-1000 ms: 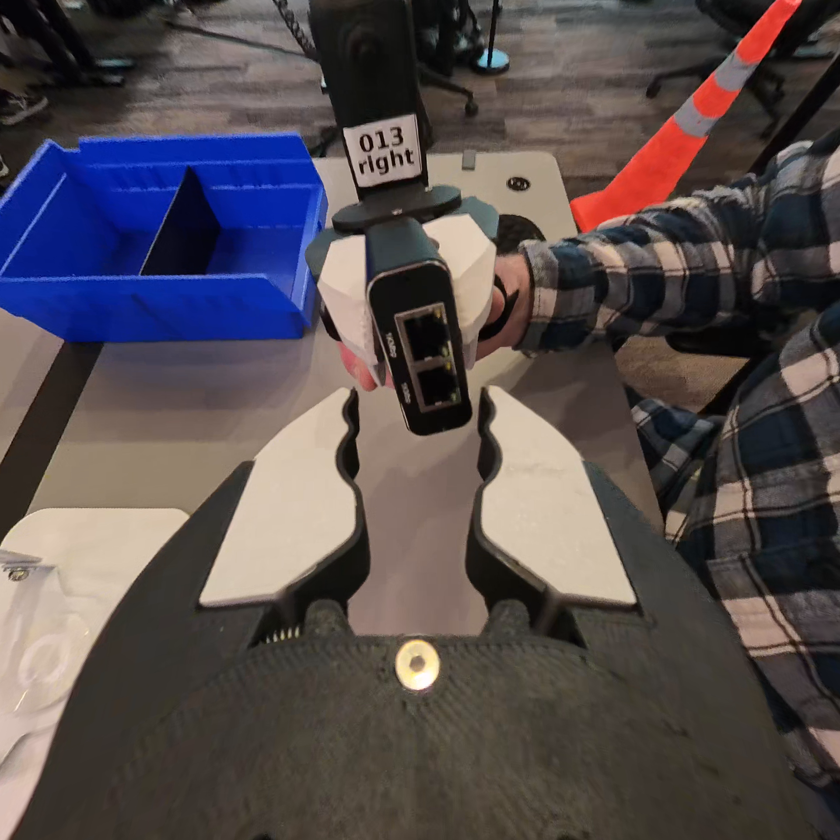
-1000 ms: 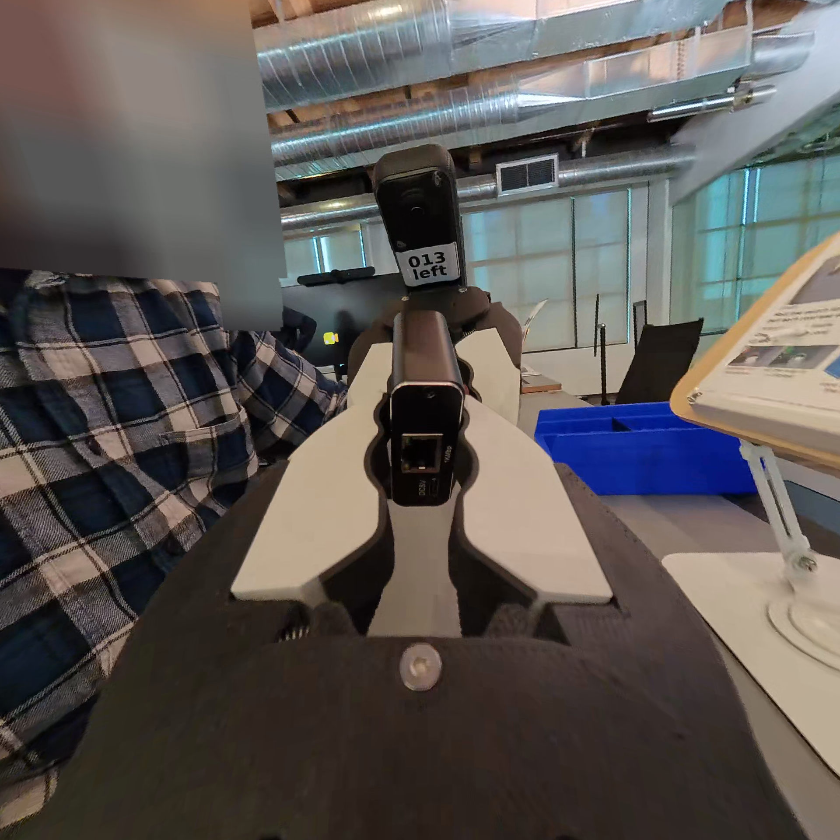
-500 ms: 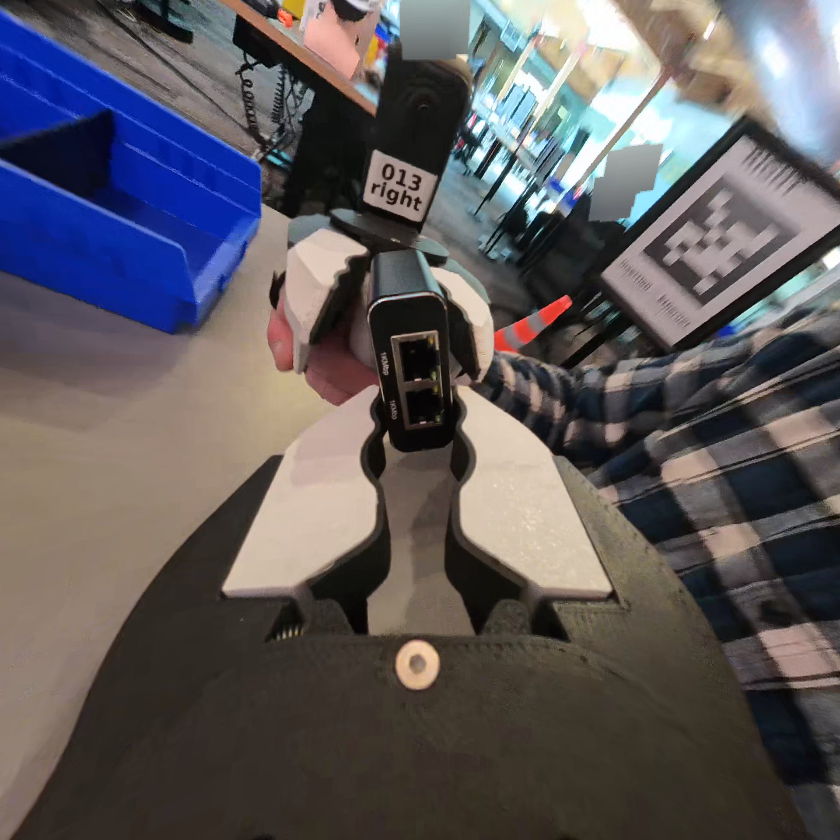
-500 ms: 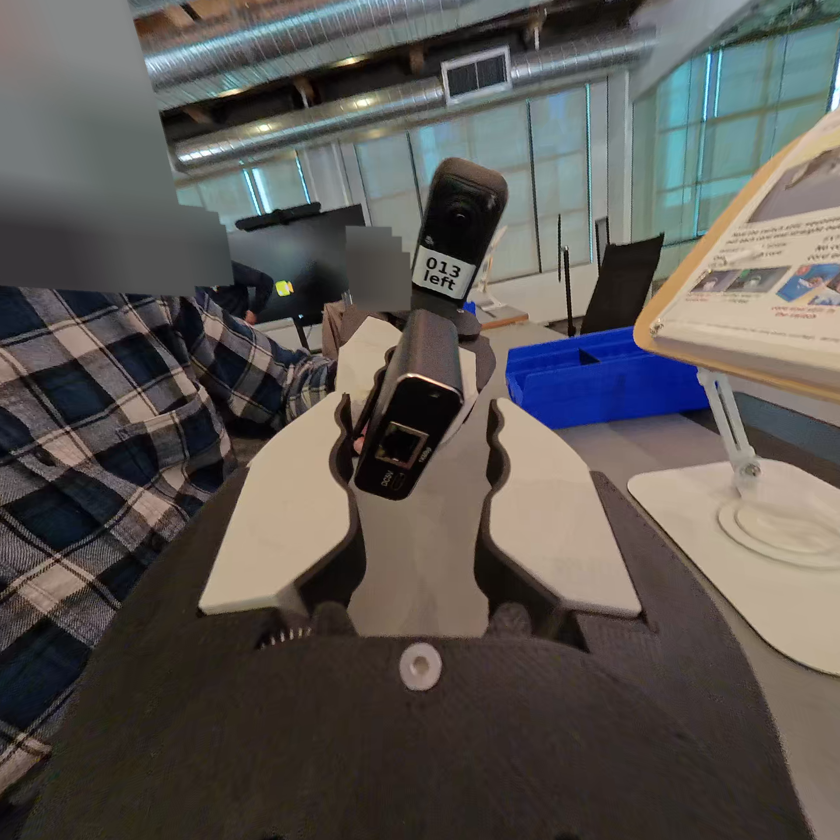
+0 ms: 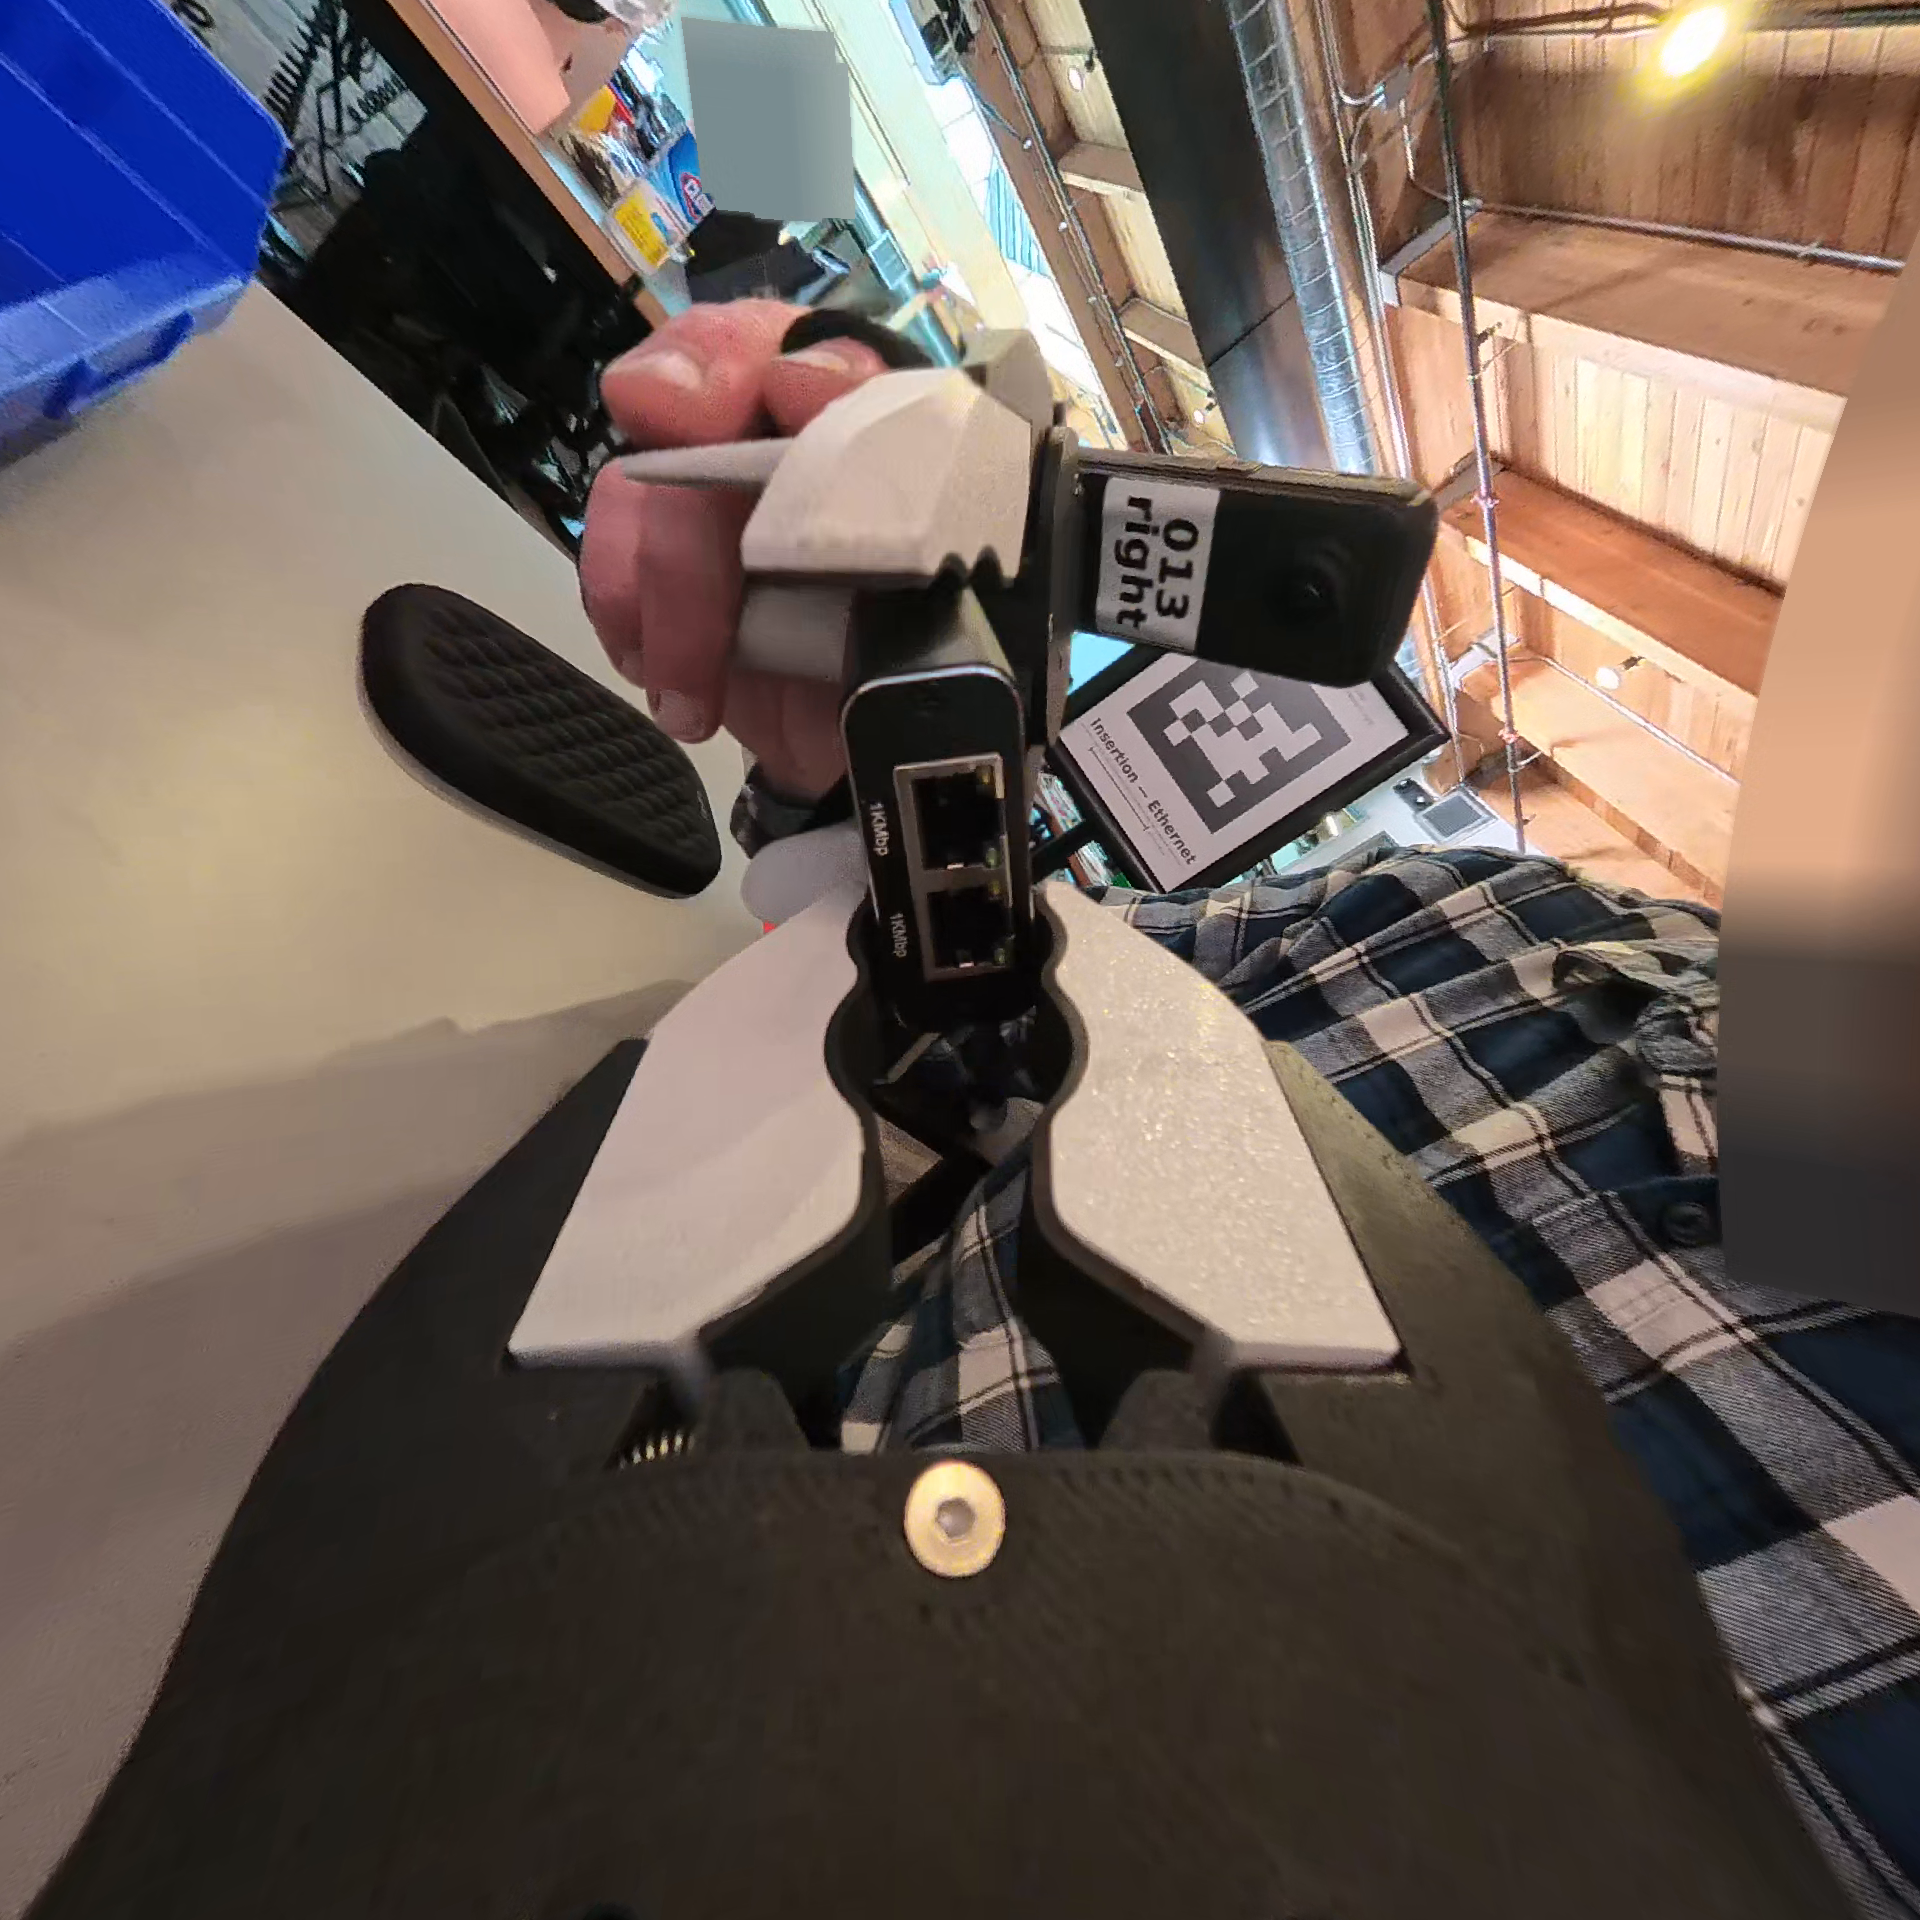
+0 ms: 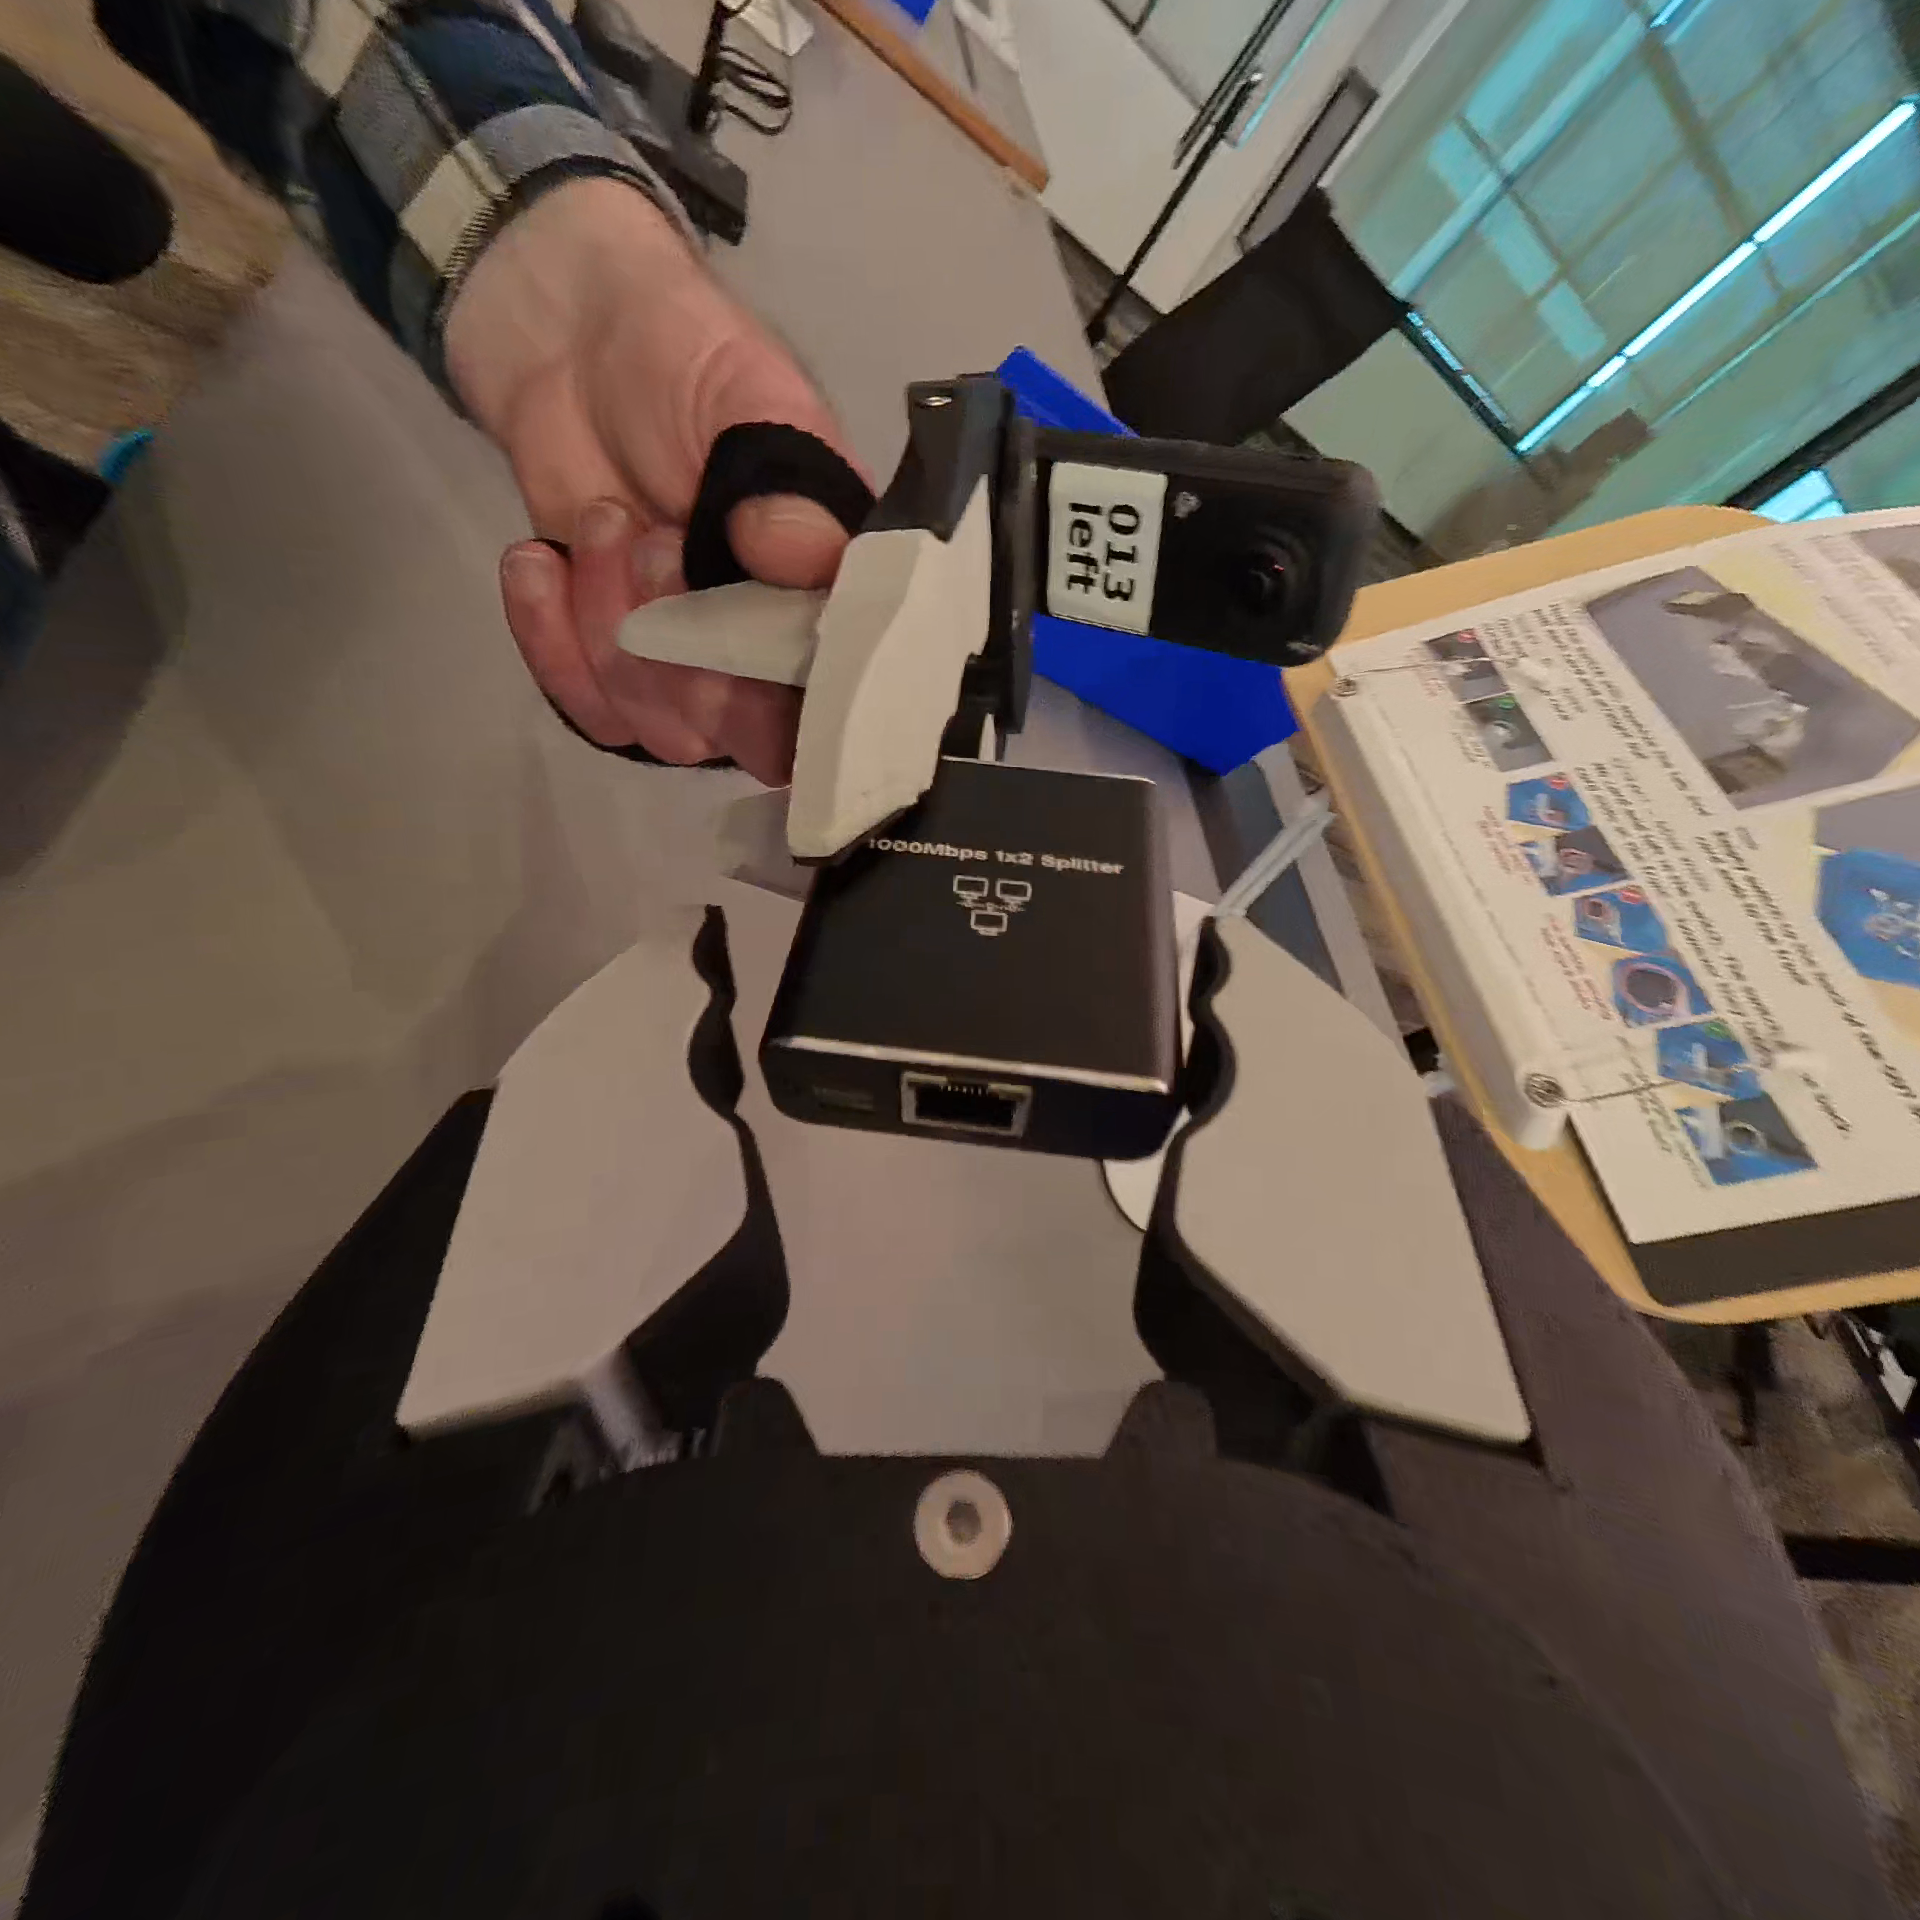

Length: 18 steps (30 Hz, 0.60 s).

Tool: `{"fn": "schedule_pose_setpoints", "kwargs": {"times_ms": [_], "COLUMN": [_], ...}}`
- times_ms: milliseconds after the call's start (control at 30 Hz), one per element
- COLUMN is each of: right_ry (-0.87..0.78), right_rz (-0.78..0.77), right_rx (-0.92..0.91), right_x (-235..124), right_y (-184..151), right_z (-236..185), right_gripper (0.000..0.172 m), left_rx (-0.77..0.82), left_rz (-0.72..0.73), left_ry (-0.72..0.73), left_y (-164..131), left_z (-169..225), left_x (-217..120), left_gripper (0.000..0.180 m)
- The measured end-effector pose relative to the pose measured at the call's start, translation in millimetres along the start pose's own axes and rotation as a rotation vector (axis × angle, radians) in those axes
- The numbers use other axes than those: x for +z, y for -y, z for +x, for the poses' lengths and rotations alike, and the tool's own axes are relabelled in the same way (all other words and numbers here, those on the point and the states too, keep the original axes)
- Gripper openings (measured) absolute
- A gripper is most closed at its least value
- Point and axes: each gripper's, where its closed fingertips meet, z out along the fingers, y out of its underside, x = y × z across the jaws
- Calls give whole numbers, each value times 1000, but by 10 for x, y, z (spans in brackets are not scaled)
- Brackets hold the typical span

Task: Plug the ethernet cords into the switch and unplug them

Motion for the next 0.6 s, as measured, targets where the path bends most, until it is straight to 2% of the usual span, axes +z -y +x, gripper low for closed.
{"fn": "schedule_pose_setpoints", "kwargs": {"times_ms": [67,400,433,533,600], "right_ry": [16,75,73,118,172], "right_rz": [22,169,165,153,151], "right_rx": [8,81,74,84,99], "right_x": [10,-25,-23,-20,2], "right_y": [27,246,259,259,256], "right_z": [-36,-120,-119,-176,-261], "right_gripper": [76,76,76,76,76], "left_rx": [-8,-68,-65,-15,25], "left_rz": [-4,97,105,110,75], "left_ry": [-14,-162,-182,-111,-59], "left_y": [-46,-87,-76,-31,-54], "left_z": [11,176,206,170,141], "left_x": [25,17,-6,-85,-90], "left_gripper": [24,25,30,60,59]}}
